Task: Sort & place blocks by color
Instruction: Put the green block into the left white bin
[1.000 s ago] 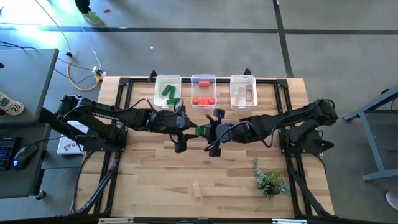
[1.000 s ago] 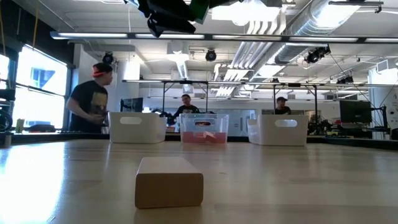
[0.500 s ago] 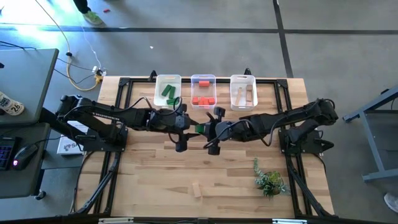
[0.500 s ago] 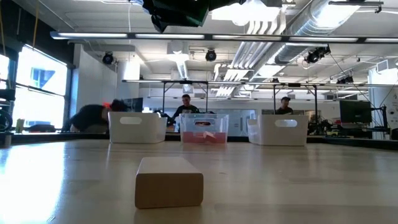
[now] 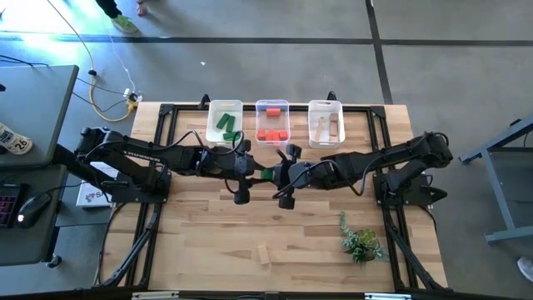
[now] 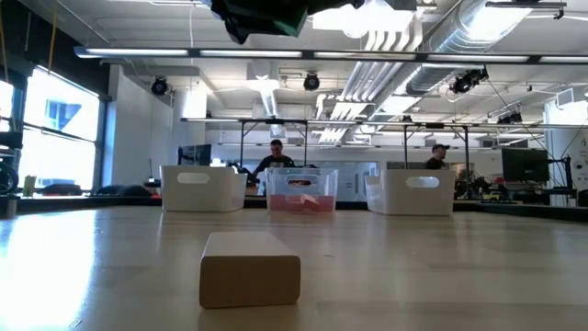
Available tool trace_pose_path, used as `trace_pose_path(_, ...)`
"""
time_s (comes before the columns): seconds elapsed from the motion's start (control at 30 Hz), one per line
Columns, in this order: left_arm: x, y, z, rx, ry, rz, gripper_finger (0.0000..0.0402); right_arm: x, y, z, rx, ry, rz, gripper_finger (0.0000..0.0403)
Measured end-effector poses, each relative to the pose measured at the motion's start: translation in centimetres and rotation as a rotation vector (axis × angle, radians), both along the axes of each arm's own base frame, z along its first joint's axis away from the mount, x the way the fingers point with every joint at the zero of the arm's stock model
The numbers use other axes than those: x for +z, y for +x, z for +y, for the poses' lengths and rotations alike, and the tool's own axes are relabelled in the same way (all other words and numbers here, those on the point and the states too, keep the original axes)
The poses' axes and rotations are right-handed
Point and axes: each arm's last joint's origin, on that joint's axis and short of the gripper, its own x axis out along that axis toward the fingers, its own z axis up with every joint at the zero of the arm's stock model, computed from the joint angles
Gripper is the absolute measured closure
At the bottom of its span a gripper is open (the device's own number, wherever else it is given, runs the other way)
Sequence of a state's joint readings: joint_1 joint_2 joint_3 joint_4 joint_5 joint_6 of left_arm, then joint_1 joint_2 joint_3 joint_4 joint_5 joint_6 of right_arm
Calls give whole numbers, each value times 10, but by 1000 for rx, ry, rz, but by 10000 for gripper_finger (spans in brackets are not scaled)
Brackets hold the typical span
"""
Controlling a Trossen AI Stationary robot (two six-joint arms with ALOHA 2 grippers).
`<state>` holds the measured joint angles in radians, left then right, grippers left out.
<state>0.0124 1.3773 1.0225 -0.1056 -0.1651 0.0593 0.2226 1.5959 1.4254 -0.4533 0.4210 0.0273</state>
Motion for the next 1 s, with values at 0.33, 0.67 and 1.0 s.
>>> trace_pose_path(0.33,-2,-1,-1,-1,-7,26,295,-1,0,1,50,39,10,285)
trace_pose_path(0.67,-13,-9,2,88,12,158,295,-1,0,1,37,15,14,229)
trace_pose_path(1.0,-27,-26,34,354,110,366,286,-2,-1,2,59,39,31,210)
